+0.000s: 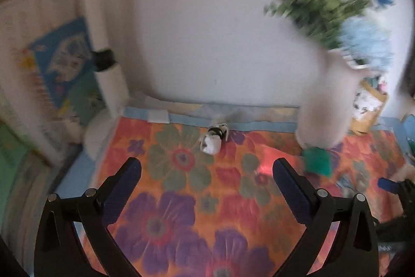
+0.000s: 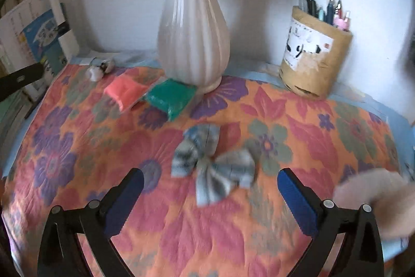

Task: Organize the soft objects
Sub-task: 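Move both open tools back over the bed, then grasp the pink pouch with the left tool while the right tool grasps the checked bow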

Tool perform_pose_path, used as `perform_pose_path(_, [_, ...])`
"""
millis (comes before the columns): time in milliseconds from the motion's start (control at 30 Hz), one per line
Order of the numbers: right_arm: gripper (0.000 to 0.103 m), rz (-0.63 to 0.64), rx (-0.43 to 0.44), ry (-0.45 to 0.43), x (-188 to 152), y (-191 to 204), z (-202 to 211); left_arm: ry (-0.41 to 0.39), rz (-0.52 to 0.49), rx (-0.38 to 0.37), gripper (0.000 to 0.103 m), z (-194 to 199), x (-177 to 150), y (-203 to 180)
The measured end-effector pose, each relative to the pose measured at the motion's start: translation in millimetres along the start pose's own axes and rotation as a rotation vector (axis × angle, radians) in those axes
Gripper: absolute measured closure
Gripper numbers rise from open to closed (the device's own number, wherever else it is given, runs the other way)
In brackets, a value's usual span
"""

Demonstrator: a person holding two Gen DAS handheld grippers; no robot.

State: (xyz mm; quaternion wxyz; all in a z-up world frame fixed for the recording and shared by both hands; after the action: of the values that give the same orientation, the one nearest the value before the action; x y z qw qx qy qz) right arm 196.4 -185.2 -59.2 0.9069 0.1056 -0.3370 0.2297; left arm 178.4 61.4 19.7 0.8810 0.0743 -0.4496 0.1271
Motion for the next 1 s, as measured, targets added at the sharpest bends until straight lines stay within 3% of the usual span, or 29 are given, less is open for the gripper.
perform_pose_path(167, [0.000,0.024,0.011,-0.023,11.9,-6.5,-22.1,0.040,-0.051,0.028,0.003,-51.5,3.6,-9.4])
perform_pose_path(267, [0.000,0.010,0.013,-0.034,16.8,-12.5,-28.7,0.041,-0.060,-0.011,0.003,-61.5,2.1,-24.6])
perform_pose_path(400, [0.000,-0.010,0.069,-0.007,20.9,-13.8,-39.0,0.015,-0.104,-0.183,0.003,-44.6,-6.5,-60.4])
perform_pose_path(467, [0.000,0.006,0.091,0.012,19.1,-8.3,-41.4,0.035,-0.175,-0.241,0.002,-42.6,-18.2,-82.2])
perform_pose_path(633, [0.001,0.030,0.068,0.040,15.2,-2.8,-47.2,0.126,-0.288,-0.162,0.002,-66.9,-42.4,-100.2])
perform_pose_path(700, [0.014,0.029,0.052,0.034,14.4,-5.2,-46.9,0.120,-0.294,-0.150,0.010,-67.9,-42.9,-101.4])
perform_pose_path(767, [0.025,0.031,0.031,0.019,15.1,-3.7,-45.9,0.135,-0.316,-0.166,0.036,-71.6,-47.3,-110.7])
perform_pose_path(867, [0.044,0.033,0.016,-0.003,14.4,-3.3,-40.3,0.109,-0.343,-0.165,0.048,-66.8,-49.1,-117.8])
perform_pose_path(1000, [0.068,0.058,0.008,-0.027,10.3,0.9,-30.8,0.069,-0.385,-0.126,0.050,-58.2,-51.3,-126.4])
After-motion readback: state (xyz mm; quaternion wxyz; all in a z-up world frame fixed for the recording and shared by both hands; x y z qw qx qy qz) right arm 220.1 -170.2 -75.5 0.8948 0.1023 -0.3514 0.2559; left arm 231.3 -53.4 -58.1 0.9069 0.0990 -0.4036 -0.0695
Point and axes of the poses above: each gripper's, at about its wrist camera, not at the fingertips, and z roughly against the way its jaws point, y to its left, x to its top, the point moved 9 cm from there along -z, roughly the way its jaws point, and after that the axes turned 4 degrees about -y, right-handed, at the moved point
